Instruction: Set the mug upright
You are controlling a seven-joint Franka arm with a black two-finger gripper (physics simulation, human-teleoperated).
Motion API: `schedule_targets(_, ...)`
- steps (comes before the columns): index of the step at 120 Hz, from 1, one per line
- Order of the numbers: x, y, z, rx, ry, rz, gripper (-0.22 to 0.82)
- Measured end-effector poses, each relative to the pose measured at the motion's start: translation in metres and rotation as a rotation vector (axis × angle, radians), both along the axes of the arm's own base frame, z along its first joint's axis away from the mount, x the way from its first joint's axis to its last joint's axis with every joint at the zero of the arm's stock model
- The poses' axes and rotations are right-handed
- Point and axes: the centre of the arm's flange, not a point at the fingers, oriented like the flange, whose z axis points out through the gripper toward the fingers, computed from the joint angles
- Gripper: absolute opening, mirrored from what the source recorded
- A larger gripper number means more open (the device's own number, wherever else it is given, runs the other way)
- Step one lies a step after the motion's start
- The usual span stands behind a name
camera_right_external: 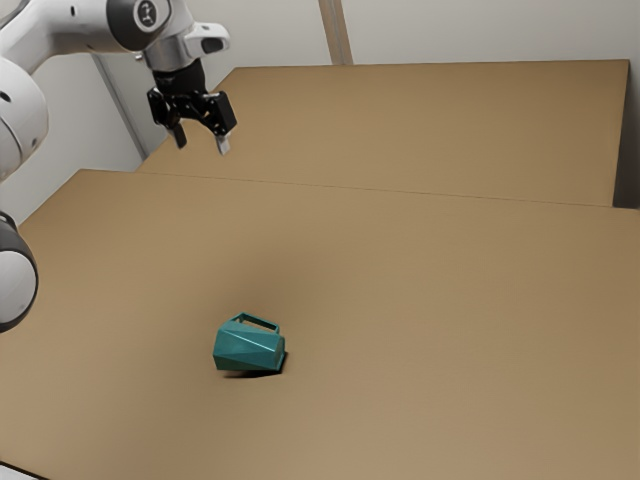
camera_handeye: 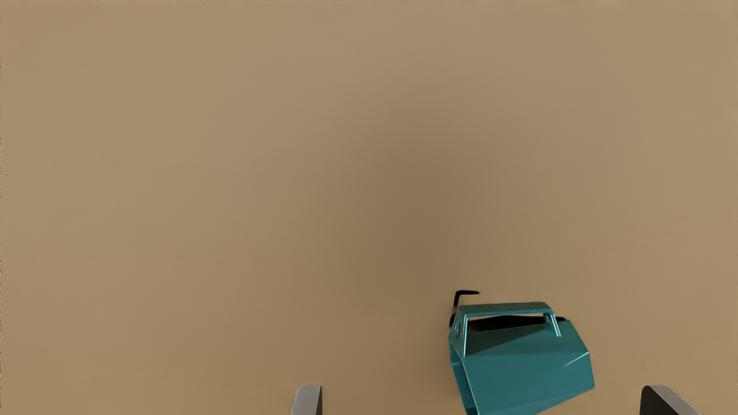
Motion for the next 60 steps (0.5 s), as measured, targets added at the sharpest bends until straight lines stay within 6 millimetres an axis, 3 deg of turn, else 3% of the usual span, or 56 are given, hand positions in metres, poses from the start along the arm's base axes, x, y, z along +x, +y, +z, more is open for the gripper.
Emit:
schedule_targets(16, -0.001, 0.0, 0.005, 0.003, -0.006, 0.0, 0.6)
schedule_targets(26, -0.011, 0.006, 0.018, 0.003, -0.023, 0.011, 0.6)
schedule_targets(36, -0.028, 0.006, 0.013, 0.008, -0.001, 0.01, 0.6)
schedule_targets(44, -0.051, 0.013, 0.0, -0.021, 0.034, 0.024, 0.6)
schedule_targets(60, -0.097, 0.035, -0.046, -0.185, 0.084, 0.1, 0.6)
